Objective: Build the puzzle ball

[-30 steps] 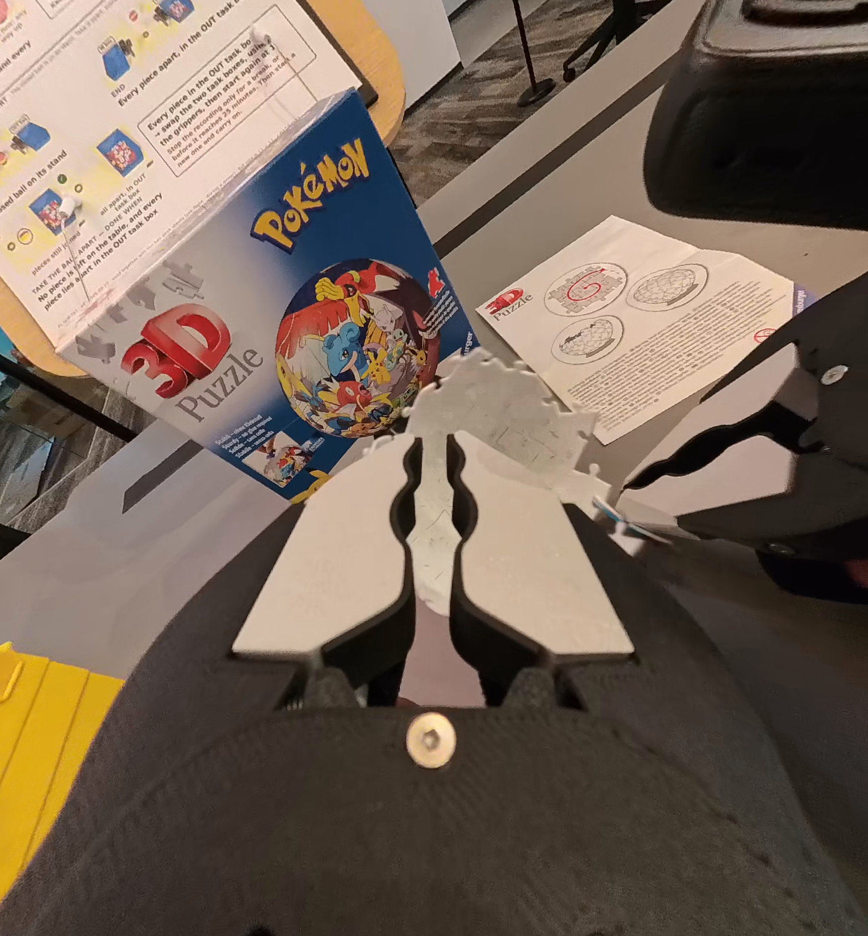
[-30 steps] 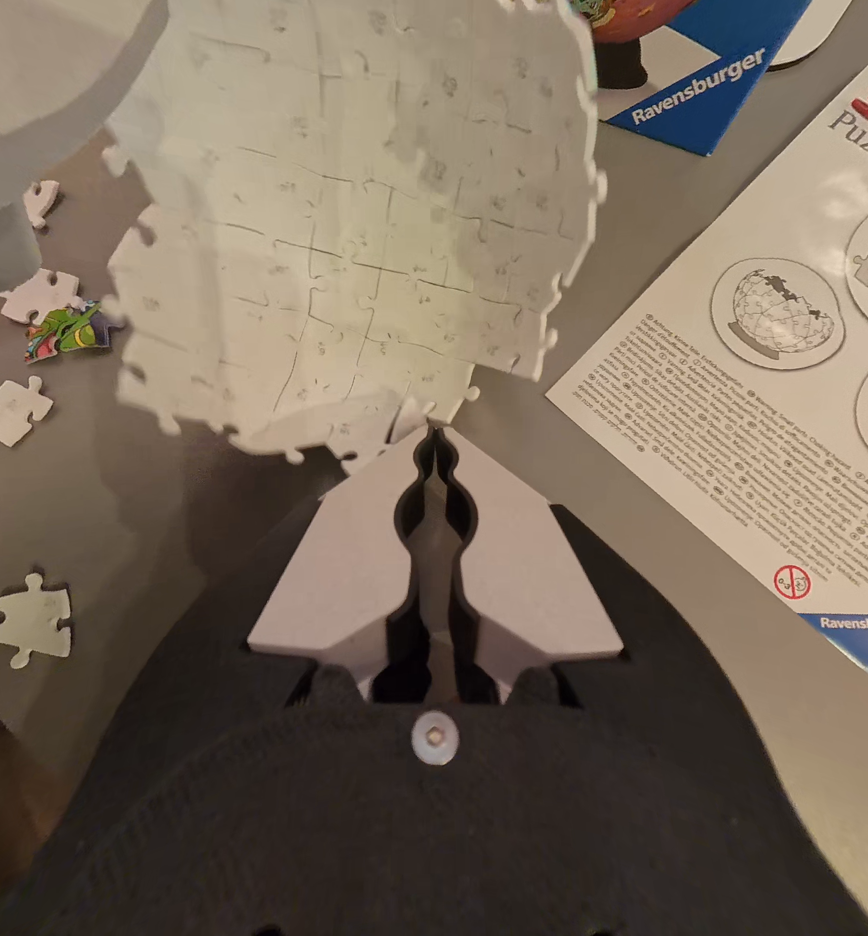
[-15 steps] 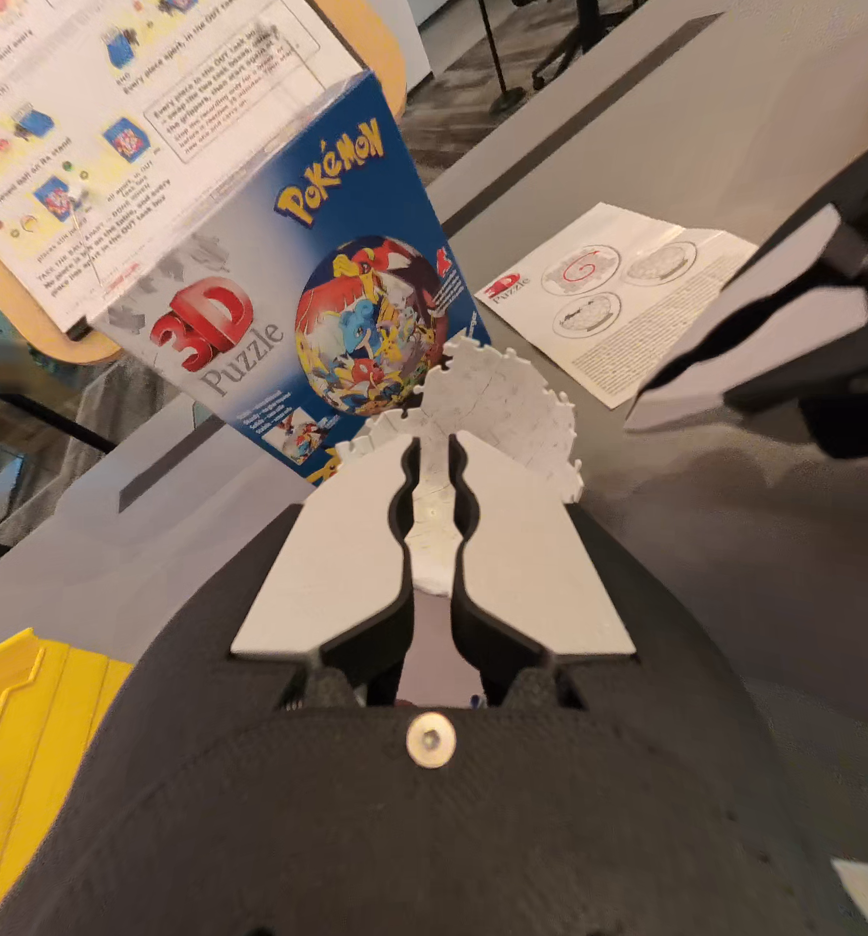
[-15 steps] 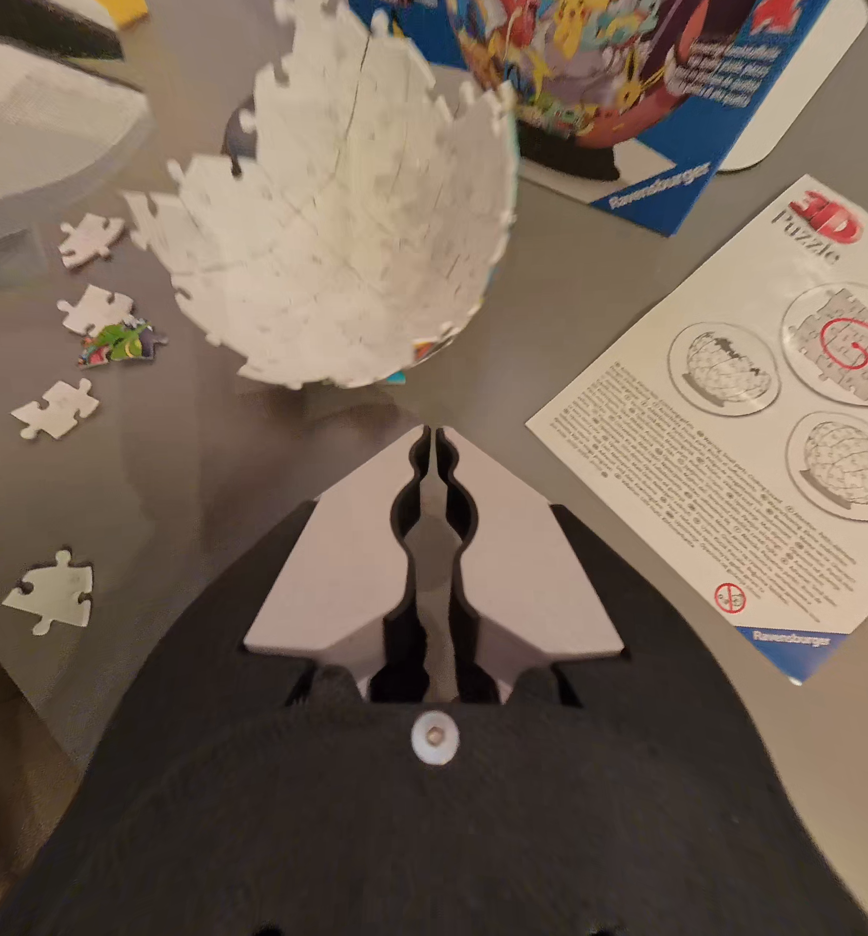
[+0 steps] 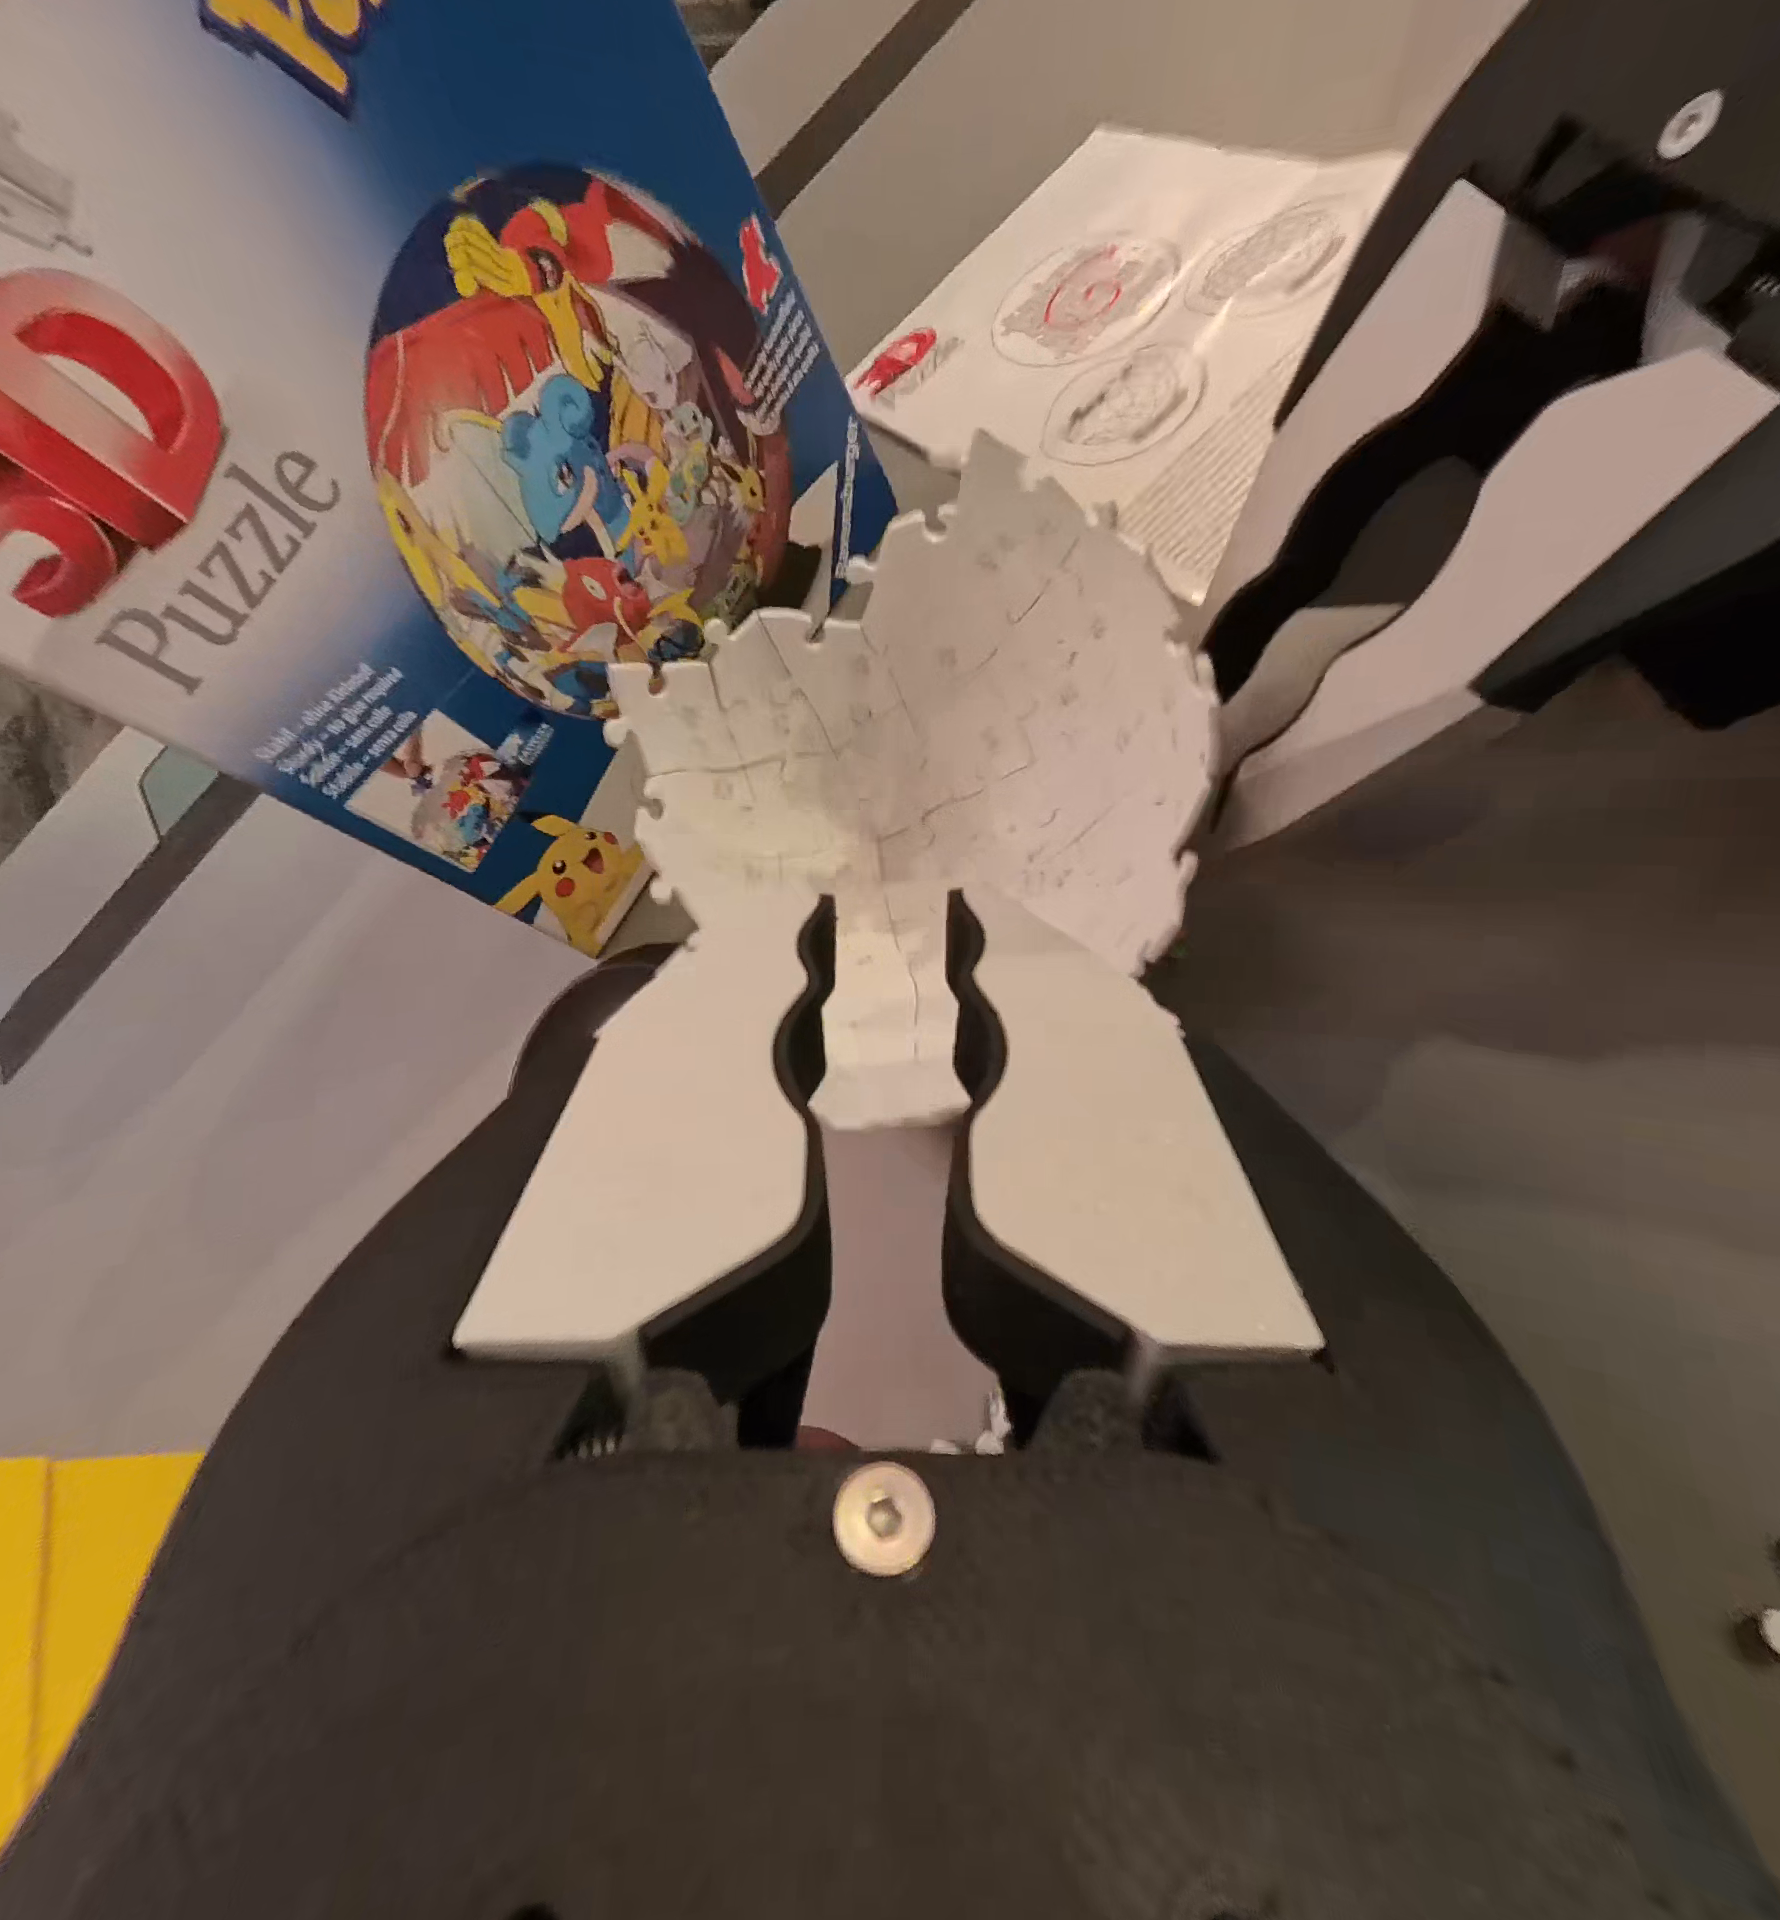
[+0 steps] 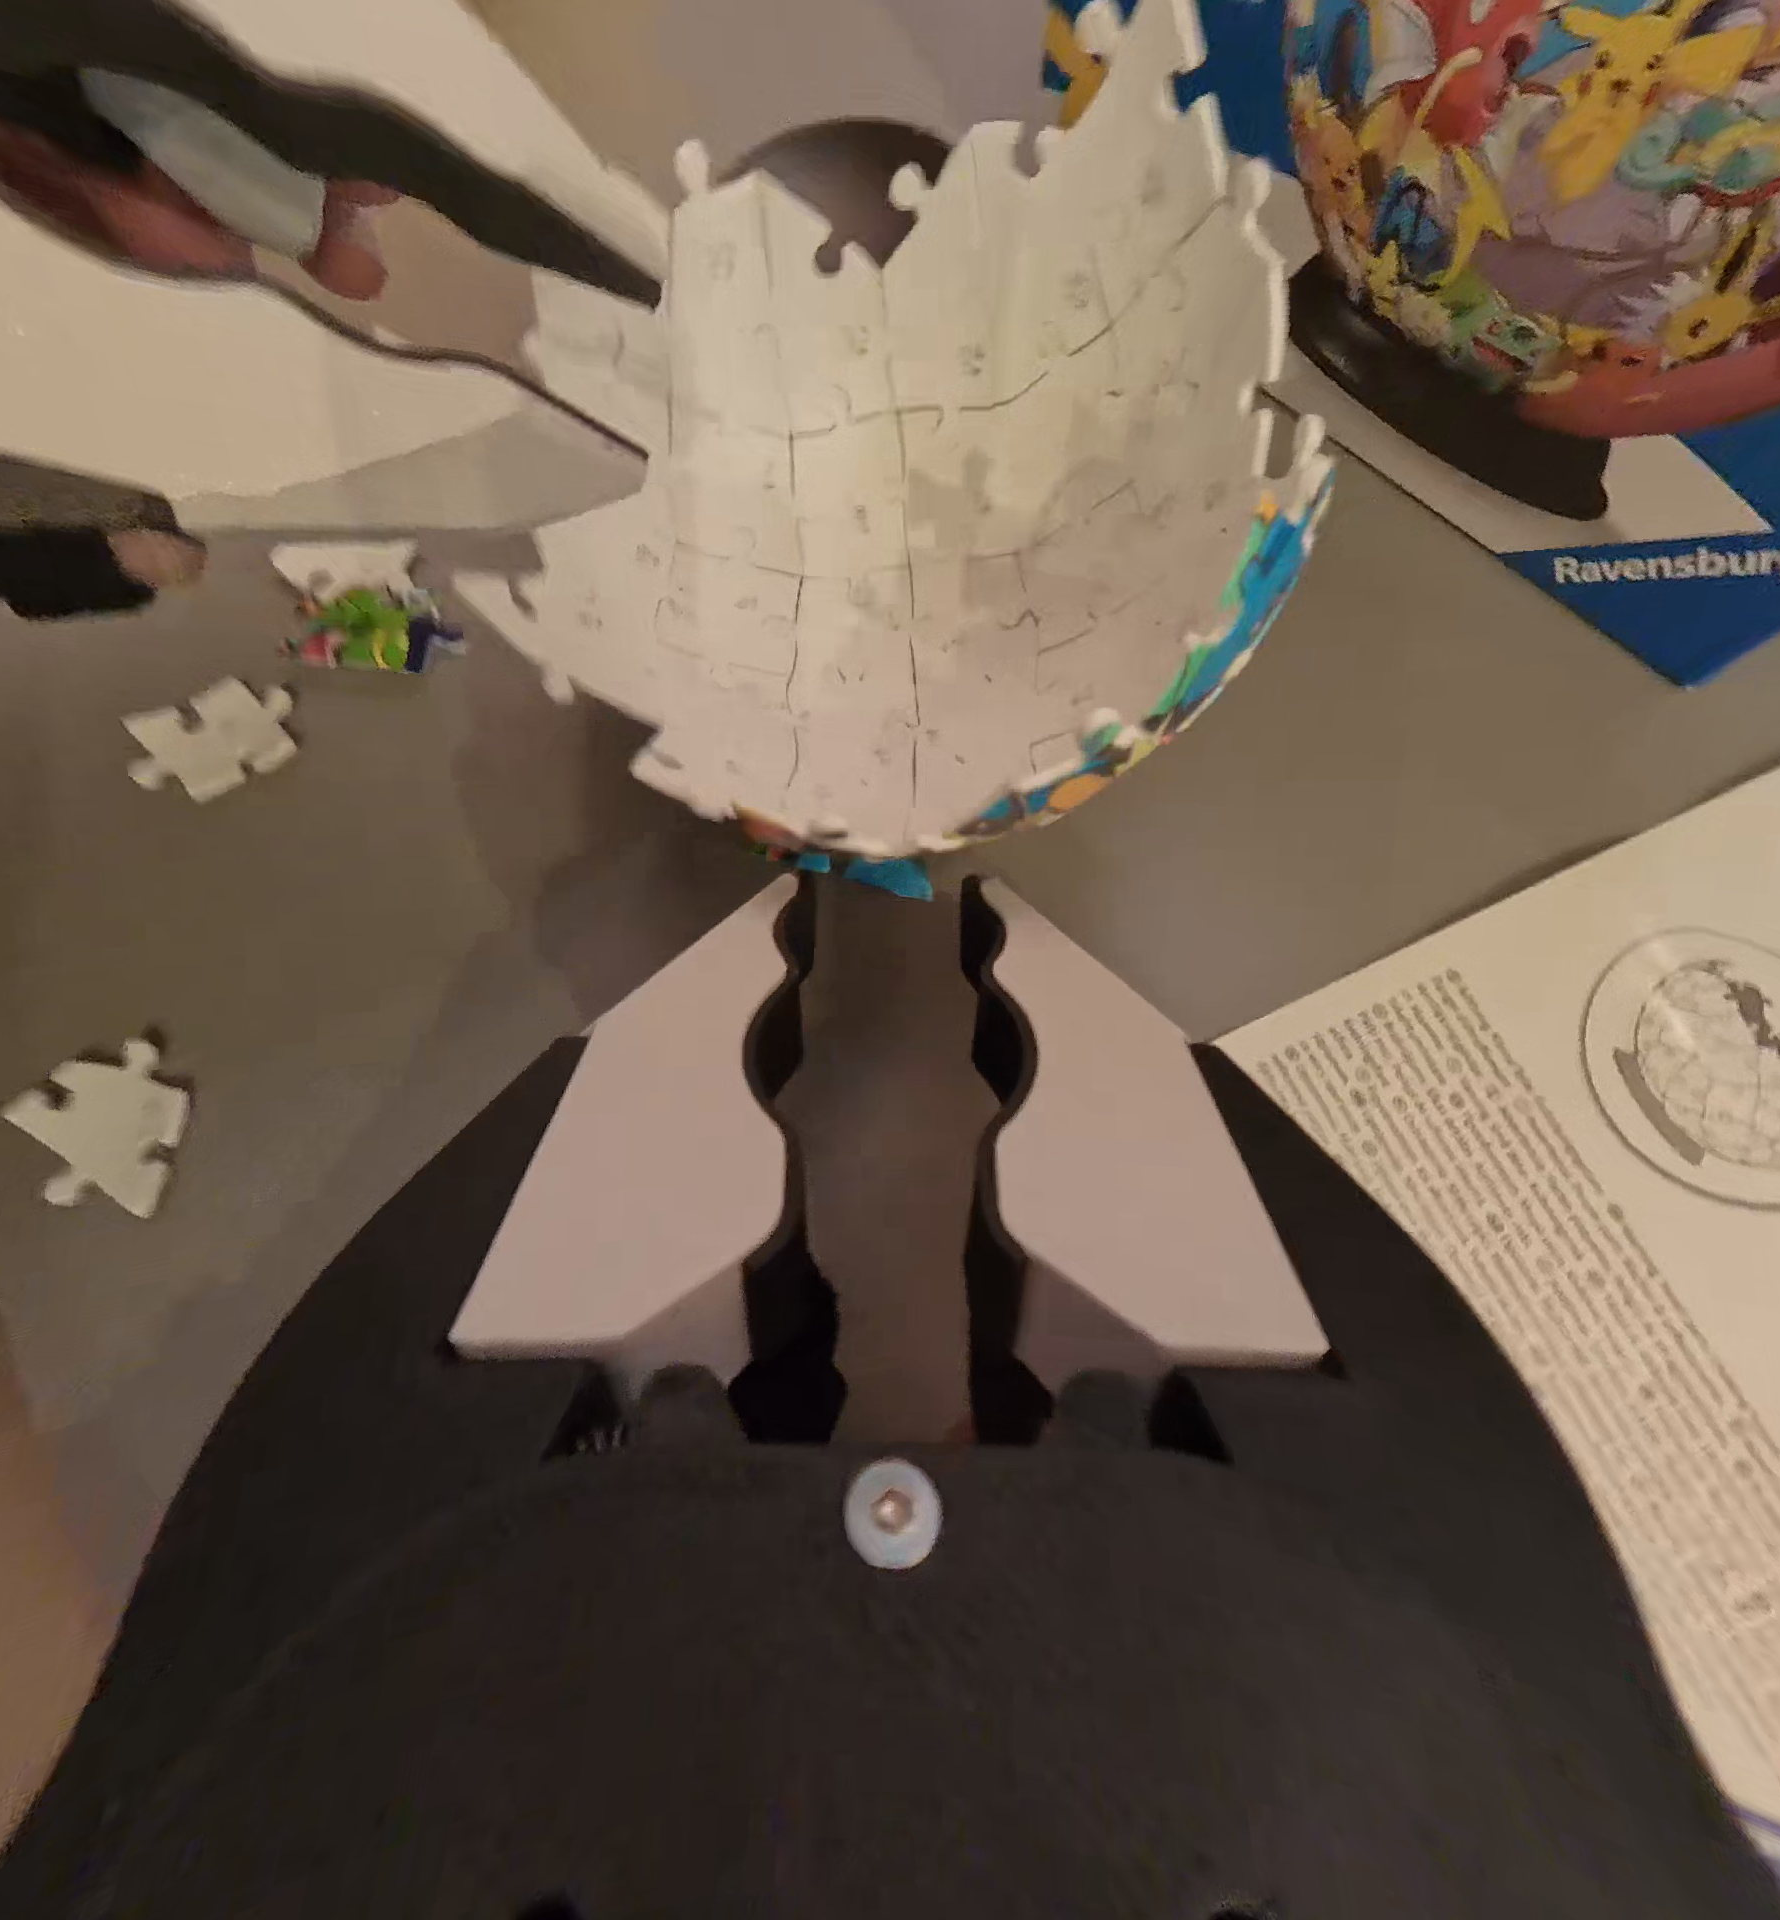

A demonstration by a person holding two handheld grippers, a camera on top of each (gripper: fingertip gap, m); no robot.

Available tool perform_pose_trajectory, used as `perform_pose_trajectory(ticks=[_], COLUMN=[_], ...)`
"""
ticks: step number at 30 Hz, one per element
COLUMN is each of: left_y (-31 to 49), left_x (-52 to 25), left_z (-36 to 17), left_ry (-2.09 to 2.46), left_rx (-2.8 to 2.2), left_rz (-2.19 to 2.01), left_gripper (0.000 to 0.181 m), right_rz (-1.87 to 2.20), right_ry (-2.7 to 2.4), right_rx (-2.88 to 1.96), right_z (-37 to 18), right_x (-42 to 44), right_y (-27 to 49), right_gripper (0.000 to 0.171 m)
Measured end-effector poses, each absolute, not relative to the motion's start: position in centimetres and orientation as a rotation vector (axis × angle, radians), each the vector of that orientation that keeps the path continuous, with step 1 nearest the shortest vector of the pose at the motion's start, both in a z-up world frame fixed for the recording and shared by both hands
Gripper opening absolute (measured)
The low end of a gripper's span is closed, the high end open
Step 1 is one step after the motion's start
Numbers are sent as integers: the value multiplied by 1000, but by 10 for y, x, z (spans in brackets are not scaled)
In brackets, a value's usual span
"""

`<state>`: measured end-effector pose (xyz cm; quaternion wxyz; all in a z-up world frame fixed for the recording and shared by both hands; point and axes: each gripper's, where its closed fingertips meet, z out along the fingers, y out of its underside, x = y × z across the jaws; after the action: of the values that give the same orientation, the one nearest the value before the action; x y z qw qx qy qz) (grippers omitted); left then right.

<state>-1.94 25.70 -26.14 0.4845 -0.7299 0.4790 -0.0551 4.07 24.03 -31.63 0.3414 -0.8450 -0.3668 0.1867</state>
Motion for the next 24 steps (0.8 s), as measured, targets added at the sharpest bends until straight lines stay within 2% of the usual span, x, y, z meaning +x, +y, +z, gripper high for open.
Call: perform_pose_trajectory(ticks=[7,9,15,24], left_y=[259,260,262,253], left_x=[-20,-21,-22,-21], left_z=[-267,-268,-273,-266], left_ry=[1147,1146,1145,1135], left_rx=[-1790,-1795,-1810,-1791], left_rz=[-146,-143,-146,-191], left_gripper=[20,20,20,20], right_rz=[548,561,558,583], right_ry=[-1189,-1245,-1308,-1326], right_rx=[-2085,-2054,-2034,-2053], right_z=[-329,-330,-330,-330], right_x=[28,23,21,29], right_y=[242,242,246,229], right_gripper=[45,46,26,19])
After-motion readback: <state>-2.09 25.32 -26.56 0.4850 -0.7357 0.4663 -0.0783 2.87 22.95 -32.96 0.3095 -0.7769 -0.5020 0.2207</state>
